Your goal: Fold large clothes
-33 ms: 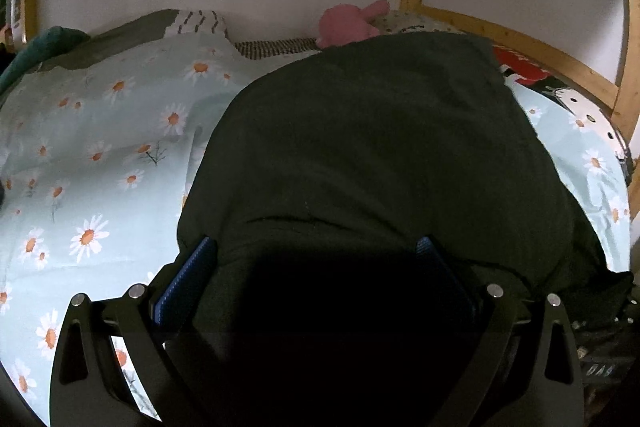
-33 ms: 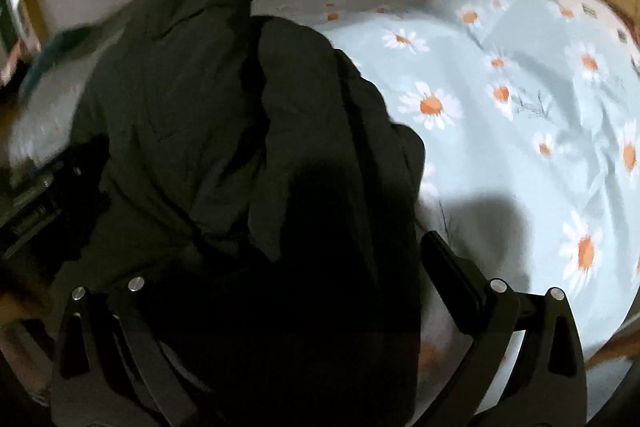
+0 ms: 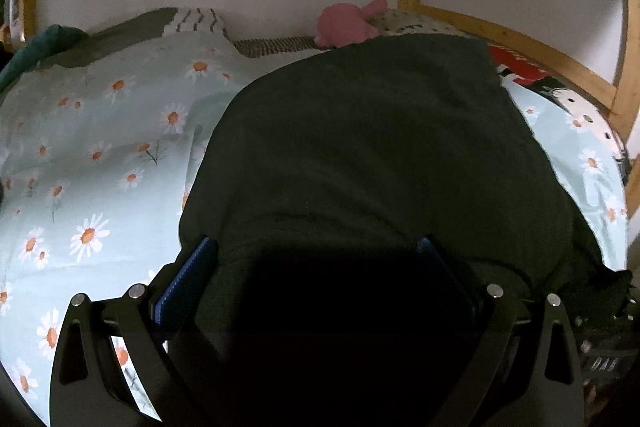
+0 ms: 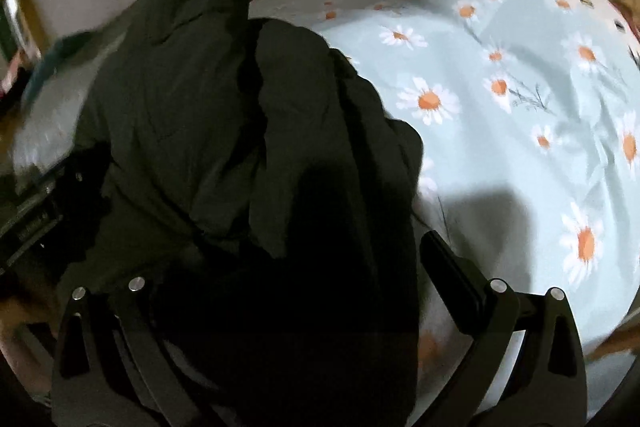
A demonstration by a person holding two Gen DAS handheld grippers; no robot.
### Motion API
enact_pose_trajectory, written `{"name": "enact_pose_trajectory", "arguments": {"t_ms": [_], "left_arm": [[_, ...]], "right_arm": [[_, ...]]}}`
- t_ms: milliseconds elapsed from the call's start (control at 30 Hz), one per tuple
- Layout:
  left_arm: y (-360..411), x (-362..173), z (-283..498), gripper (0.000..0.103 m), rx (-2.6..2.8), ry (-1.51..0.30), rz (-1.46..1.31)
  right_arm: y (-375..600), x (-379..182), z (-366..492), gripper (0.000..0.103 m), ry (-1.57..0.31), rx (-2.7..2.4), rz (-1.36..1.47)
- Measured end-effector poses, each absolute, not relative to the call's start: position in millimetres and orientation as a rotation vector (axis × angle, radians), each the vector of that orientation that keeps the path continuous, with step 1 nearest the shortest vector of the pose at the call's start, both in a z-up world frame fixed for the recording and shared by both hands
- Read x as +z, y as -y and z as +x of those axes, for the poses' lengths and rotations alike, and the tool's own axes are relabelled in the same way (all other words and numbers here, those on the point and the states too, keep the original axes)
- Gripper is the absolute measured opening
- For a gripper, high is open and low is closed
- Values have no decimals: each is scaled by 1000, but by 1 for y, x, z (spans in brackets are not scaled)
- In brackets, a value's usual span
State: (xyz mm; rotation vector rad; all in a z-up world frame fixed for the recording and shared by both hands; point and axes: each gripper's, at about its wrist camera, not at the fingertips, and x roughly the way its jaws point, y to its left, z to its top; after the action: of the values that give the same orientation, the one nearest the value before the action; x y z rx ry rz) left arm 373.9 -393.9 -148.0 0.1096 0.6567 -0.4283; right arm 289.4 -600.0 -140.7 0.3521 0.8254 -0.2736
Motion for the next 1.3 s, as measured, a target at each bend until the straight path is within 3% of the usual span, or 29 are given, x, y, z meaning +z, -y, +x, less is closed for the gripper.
{"name": "enact_pose_trajectory", "arguments": {"t_ms": [167,300,467,567,633,667,700,733,833,933,1100,1300], "left_arm": [[367,-129,359,98,-400,-620,94],[367,-147,374,98,-455,-735,82],[353,-159,372,98,-480,-748,-33],[347,-153,360,98,-481,-752,-53],[334,-146,341,98,-499,-740,-124],[329,-145,332,98,-514,-736,-157],[327,-145,324,98,-524,-736,-176],[326,-145,317,98,-531,-738,-187],[330,-147,303,98,-521,-725,-167],[326,-143,296,98,-535,-686,-248],[336,-133,279,98,-573,-619,-268],[382,-161,260,98,-486,-532,42]], "right_arm": [[600,-96,250,100,-661,-228,395],[601,-53,242,100,-490,-211,321],[596,-41,313,100,-584,-85,189],[602,-57,373,99,-741,-3,229],[604,-71,400,75,-849,76,280],[603,-73,404,69,-860,88,284],[601,-71,405,47,-845,109,280],[600,-69,404,32,-839,148,297],[612,-54,386,13,-733,257,480],[634,-32,353,4,-513,391,701],[655,-27,272,1,-362,386,838],[640,-106,211,2,-628,159,787]]}}
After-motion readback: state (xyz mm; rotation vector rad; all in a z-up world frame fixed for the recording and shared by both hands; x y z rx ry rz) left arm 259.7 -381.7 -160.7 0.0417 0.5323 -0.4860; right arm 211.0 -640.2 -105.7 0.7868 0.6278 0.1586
